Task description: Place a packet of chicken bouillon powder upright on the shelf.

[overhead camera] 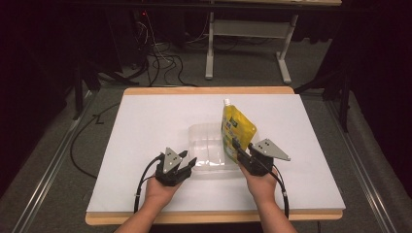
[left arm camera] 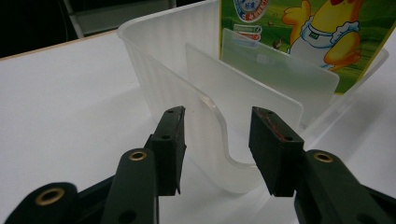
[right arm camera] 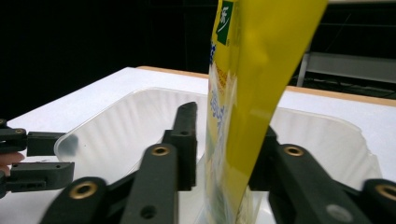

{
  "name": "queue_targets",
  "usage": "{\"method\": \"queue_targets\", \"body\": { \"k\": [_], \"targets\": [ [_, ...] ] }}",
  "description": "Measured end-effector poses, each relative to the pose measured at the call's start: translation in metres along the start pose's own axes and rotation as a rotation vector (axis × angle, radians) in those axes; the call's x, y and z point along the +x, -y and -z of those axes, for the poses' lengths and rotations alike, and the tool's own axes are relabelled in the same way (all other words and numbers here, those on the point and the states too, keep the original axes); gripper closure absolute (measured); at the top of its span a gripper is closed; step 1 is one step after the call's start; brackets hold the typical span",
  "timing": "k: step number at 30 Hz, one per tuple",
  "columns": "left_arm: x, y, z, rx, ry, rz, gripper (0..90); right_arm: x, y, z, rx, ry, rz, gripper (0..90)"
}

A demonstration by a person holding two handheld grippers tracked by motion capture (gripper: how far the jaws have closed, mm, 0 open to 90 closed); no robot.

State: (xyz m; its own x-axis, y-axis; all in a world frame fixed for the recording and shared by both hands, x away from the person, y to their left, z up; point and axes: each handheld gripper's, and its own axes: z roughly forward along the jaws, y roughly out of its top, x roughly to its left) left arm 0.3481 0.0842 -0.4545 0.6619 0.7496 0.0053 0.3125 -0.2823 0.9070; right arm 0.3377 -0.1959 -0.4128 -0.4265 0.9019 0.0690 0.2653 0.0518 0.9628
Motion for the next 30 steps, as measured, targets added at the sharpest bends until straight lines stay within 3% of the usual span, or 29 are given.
{"method": "queue_targets", "body": {
  "k": [7, 11, 16, 19, 25, 30],
  "targets": [
    [0.002, -0.001, 0.002, 0.0, 0.007, 0.01, 53.8, -0.001, -0.002, -0.002, 0.045, -0.028, 0.006, 51.5],
    [0.005, -0.003, 0.007, -0.006, 0.048, 0.033, 51.8, -0.004, -0.003, 0.001, 0.064, -0.057, 0.016, 41.5],
    [0.012, -0.007, 0.022, -0.031, 0.063, 0.028, 50.5, -0.009, -0.004, 0.018, 0.065, -0.098, 0.036, 35.9],
    [0.021, -0.007, 0.033, -0.046, 0.044, 0.022, 48.3, -0.016, -0.004, 0.034, 0.062, -0.095, 0.05, 33.2],
    [0.05, -0.004, 0.05, -0.071, -0.019, 0.073, 47.0, -0.047, 0.001, 0.065, 0.049, -0.014, 0.05, 26.7],
    [0.072, 0.003, 0.058, -0.055, -0.101, 0.104, 45.3, -0.081, 0.011, 0.087, 0.041, 0.08, 0.002, 24.2]
  ]
}}
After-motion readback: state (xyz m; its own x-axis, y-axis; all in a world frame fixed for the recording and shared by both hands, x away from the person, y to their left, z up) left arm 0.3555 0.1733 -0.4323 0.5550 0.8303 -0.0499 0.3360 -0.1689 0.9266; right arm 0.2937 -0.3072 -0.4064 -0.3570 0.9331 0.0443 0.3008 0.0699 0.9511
